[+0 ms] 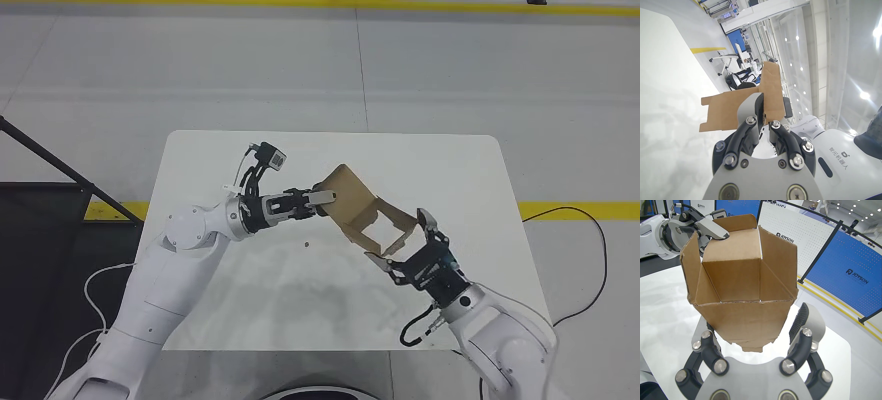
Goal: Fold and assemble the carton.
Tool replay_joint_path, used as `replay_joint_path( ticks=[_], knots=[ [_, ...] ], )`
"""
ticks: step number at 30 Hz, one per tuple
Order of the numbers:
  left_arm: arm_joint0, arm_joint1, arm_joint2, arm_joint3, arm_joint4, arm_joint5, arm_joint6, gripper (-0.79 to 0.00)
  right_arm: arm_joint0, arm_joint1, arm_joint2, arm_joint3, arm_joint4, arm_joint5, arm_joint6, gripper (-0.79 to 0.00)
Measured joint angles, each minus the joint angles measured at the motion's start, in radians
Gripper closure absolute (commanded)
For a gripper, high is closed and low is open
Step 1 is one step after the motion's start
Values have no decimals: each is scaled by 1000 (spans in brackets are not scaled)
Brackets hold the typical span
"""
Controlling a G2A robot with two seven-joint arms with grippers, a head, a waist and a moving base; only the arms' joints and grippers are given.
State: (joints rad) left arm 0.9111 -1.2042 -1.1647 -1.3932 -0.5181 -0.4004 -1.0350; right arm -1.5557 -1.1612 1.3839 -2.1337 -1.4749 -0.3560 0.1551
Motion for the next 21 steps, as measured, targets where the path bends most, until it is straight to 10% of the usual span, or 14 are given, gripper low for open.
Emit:
replay_joint_path(
  ticks=[13, 16, 19, 21],
  knots=[
    [4, 1, -3, -2, 4, 0, 5, 0, 5, 1, -2, 2, -2, -4, -8, -751],
    [7, 3, -6, -4, 7, 3, 7, 0, 10, 1, -5, 5, 1, -7, -8, -582],
    [9, 3, -7, -7, 8, 3, 8, 0, 13, 1, -9, 8, 0, -8, -8, -785],
    [9, 3, -7, -8, 8, 2, 7, 0, 15, 1, -10, 9, -1, -8, -7, -785]
  ],
)
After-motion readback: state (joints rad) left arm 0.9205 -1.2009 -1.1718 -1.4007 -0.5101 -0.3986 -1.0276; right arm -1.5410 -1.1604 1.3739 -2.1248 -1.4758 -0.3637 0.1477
